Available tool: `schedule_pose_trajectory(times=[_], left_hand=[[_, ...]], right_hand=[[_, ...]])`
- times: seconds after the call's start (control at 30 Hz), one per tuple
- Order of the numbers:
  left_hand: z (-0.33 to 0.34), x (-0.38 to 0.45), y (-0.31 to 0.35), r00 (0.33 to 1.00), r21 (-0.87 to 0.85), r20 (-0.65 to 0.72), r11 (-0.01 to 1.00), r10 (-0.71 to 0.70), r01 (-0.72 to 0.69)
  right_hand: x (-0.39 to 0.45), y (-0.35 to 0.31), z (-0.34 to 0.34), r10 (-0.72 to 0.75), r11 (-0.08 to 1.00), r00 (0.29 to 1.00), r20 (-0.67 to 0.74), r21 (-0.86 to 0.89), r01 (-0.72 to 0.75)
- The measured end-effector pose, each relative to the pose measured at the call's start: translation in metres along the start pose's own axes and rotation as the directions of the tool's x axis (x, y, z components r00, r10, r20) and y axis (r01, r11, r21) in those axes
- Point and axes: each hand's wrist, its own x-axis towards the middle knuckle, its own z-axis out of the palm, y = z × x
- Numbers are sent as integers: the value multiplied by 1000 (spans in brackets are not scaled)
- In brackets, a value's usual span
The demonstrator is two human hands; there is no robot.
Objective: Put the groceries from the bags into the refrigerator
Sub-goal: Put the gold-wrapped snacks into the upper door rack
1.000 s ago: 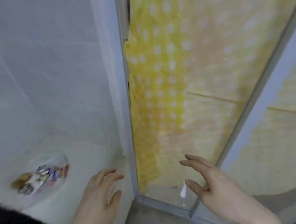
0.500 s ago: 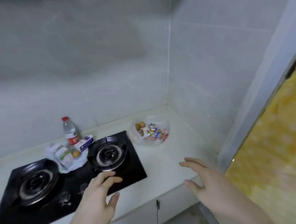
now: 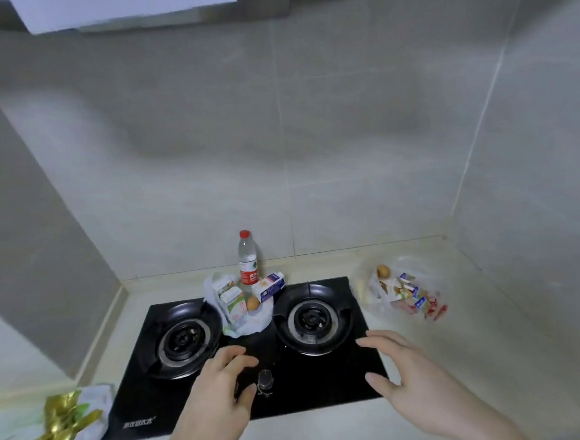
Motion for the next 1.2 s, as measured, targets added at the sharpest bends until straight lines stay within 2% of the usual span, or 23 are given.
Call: schedule_pose_trajectory(times=[0.23, 0.43, 0.6, 0.77, 0.93, 1.1, 1.2], left_hand=[[-20, 30, -63, 996, 34, 54, 997, -65, 64], [-31, 11, -99, 972, 14, 5, 972, -235, 235], [-33, -44, -115, 887, -74, -100, 892, -452, 446], [-40, -103, -133, 755, -114, -172, 774, -632, 622], [-59, -129, -162, 656, -142, -246, 696, -713, 704], [-76, -128, -215, 614, -134, -231, 650, -755, 748], [-87, -114, -256, 630, -141, -194, 657, -752, 740]], right_hand=[[83, -40, 43, -63, 998, 996, 66, 35, 61], [134, -71, 73, -189, 982, 962, 195, 26, 188], [168, -89, 92, -300, 950, 898, 323, 16, 312], [184, -113, 124, -383, 912, 818, 429, 34, 409], [188, -148, 153, -431, 888, 749, 503, 91, 450], [199, -178, 192, -448, 880, 717, 534, 124, 458], [209, -200, 221, -422, 896, 724, 546, 129, 425]])
